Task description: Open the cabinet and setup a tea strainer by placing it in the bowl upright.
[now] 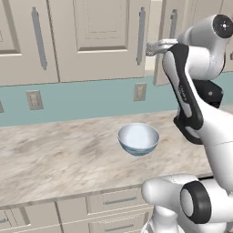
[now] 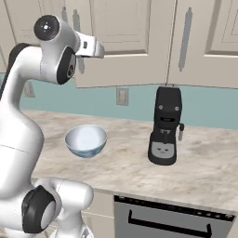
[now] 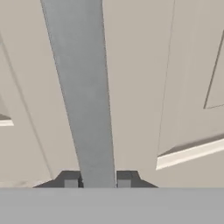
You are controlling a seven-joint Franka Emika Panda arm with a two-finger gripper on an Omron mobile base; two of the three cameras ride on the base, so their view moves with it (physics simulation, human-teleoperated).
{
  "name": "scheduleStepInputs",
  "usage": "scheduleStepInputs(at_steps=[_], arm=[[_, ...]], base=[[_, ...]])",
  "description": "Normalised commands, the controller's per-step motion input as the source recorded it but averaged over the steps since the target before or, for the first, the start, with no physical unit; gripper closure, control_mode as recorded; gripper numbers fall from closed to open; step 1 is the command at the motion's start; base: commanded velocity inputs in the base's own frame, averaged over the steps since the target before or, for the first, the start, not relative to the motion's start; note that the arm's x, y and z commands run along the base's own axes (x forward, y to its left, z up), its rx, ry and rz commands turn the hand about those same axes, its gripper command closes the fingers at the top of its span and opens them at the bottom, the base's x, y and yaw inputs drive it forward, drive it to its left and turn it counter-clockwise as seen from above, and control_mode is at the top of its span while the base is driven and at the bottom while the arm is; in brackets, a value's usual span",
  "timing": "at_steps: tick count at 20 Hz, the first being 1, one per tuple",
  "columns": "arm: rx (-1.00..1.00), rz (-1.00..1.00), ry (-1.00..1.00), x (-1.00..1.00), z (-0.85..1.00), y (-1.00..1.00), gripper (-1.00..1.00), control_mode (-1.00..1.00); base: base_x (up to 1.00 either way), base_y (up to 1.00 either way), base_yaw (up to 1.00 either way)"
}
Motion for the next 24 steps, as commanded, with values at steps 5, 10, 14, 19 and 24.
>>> scheduleStepInputs(at_steps=[5, 10, 14, 19, 24], arm=[[0.09, 0.03, 0.13, -0.82, 0.0, -0.68, 1.0, -1.0], [0.16, 0.03, 0.06, -0.93, -0.07, -0.9, 1.0, -1.0], [0.16, 0.02, 0.01, -0.93, -0.07, -1.0, 1.0, -1.0], [0.15, 0.03, 0.0, -0.78, -0.03, -0.97, 1.0, -1.0], [0.07, 0.02, 0.0, -0.6, 0.0, -0.59, 1.0, -1.0]], base=[[0.0, 0.0, 0.0], [0.0, 0.0, 0.0], [0.0, 0.0, 0.0], [0.0, 0.0, 0.0], [0.0, 0.0, 0.0]])
